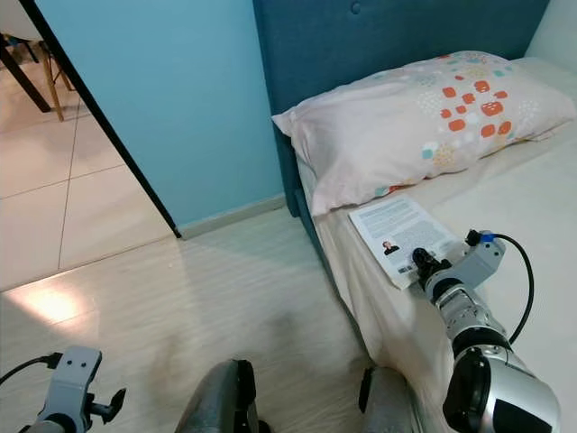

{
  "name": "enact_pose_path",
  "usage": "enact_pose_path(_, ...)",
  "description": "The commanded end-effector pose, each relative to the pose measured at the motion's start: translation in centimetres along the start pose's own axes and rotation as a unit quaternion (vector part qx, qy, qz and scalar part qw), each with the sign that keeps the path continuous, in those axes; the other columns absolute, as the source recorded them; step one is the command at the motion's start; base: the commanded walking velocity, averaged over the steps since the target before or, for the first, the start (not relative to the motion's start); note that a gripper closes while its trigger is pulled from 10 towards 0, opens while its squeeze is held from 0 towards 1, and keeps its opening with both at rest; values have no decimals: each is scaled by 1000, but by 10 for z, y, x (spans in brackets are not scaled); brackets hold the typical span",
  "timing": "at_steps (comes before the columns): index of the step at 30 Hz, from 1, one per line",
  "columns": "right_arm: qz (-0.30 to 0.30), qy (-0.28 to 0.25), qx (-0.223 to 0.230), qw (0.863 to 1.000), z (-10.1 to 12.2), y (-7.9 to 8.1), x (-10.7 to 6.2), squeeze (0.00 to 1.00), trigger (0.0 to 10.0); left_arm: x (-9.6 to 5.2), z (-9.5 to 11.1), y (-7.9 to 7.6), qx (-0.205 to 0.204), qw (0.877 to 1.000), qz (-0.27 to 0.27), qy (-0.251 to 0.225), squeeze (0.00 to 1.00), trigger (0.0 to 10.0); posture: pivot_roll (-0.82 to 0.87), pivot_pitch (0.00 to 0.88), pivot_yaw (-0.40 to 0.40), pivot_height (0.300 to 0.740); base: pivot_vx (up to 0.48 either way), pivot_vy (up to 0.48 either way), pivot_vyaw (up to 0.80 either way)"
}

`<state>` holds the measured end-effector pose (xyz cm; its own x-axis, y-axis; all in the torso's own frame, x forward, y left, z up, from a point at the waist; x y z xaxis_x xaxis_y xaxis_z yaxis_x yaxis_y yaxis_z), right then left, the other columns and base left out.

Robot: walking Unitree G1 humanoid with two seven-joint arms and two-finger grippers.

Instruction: Clean up the room

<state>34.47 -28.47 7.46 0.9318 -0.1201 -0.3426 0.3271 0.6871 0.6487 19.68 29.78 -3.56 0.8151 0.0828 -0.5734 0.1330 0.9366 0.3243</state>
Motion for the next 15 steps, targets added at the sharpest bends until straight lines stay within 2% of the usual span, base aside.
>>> enact_pose_path(1, -10, -12, -3, 1000, 7, -3, -1, 1000, 10000, -1, -7, -3, 6, 1000, -7, 20, 0, 10000, 190, 193, 61, 595, 0, 0, 0)
enact_pose_path(8, -18, -17, -12, 1000, 12, -7, -2, 1000, 10000, 6, 0, -10, 0, 1000, -10, 17, 0, 10000, 162, 154, 53, 595, 0, 0, 0)
enact_pose_path(13, -64, 6, -42, 997, 4, -24, -7, 1000, 10000, 14, 8, -21, -12, 1000, -12, 18, 0, 10000, 125, 110, 39, 595, 0, 0, 0)
enact_pose_path(14, -69, 12, -49, 996, 0, -26, -8, 933, 10000, 15, 9, -23, -16, 1000, -12, 19, 0, 10000, 114, 96, 33, 595, 0, 0, 0)
enact_pose_path(15, -69, 12, -49, 996, 0, -26, -8, 933, 10000, 15, 9, -23, -16, 1000, -12, 19, 0, 10000, 114, 96, 33, 595, 0, 0, 0)
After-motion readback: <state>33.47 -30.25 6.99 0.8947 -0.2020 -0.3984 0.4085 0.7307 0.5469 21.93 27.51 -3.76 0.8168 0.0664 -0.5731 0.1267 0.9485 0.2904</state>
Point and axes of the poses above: a point about 5 cm out from each wrist's last joint towards the gripper, its own x axis pointing out of the wrist towards the gripper, its own z axis along the axis of the wrist's last joint, y = z × x, the point moved 1 cm from there along x, pointing out of the wrist towards the gripper, and after that the axes turned 7 degrees about x, right-handed, at the moved point
